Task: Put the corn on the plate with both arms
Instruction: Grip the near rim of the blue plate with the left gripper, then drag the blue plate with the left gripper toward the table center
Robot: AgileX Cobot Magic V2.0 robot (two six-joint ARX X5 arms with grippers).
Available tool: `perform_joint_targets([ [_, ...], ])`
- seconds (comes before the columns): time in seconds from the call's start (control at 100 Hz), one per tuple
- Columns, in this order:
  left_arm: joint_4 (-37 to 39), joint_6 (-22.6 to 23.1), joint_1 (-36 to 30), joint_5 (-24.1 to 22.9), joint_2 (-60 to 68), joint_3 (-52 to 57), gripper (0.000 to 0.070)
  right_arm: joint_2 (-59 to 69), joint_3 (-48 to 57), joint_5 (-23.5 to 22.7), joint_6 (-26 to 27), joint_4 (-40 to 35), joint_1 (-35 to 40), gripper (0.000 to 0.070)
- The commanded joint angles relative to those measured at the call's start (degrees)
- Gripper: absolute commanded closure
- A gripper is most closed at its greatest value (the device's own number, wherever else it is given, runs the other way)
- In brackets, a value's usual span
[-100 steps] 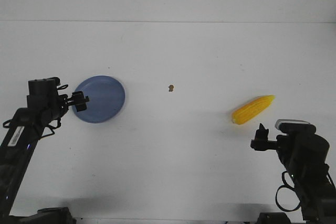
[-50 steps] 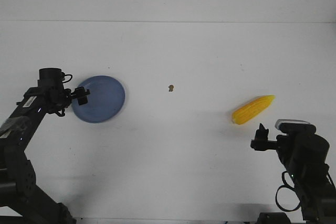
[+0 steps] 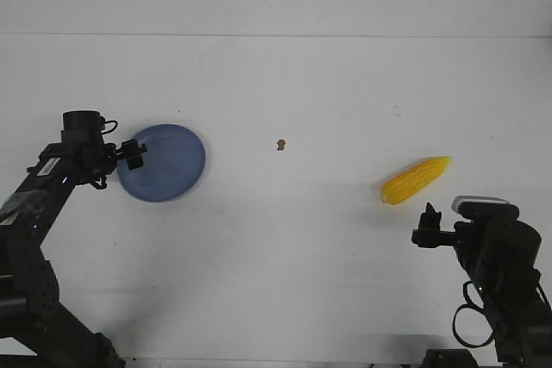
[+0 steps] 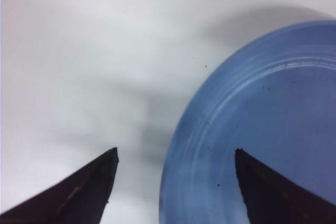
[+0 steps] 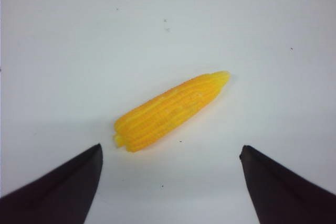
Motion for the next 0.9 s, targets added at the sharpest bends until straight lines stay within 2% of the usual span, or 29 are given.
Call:
perform_joint_targets([
  [0.0, 0.04, -0.31, 0.2, -0.09, 1.95, 1.07, 0.0236, 0.13, 0.68, -0.04, 0.17, 0.57, 0.04, 0.0147],
  [0.27, -0.04, -0.31, 0.2, 0.44, 4.42, 1.07, 0.0237, 0.11, 0.68, -0.04, 0.17, 0.57, 0.04, 0.0146],
  [0.33, -0.04, -0.31, 0.2, 0.52, 4.44, 1.07, 0.0256, 0.11, 0.68, -0.02, 0.17, 0.57, 0.04, 0.0146],
  [0.37, -0.09, -0.28, 0.2, 0.52, 4.44, 1.07, 0.0326, 0.11, 0.68, -0.02, 0.17, 0.55, 0.04, 0.0146],
  [0.47, -0.13, -0.26, 0.2, 1.64, 4.44, 1.07, 0.0617, 0.11, 0.68, -0.04, 0.17, 0.55, 0.04, 0.0146],
  [0.52, 0.02, -0.24, 0.2, 2.51, 4.44, 1.07, 0.0673, 0.11, 0.68, -0.04, 0.17, 0.55, 0.04, 0.0146],
  [0.71, 0.07, -0.26, 0.35, 4.39, 4.22, 1.07, 0.0692, 0.11, 0.68, -0.04, 0.17, 0.57, 0.04, 0.0146],
  [0.89, -0.15, -0.31, 0.48, 12.22, 1.31, 1.07, 0.0692, 0.11, 0.68, -0.02, 0.17, 0.55, 0.04, 0.0146],
])
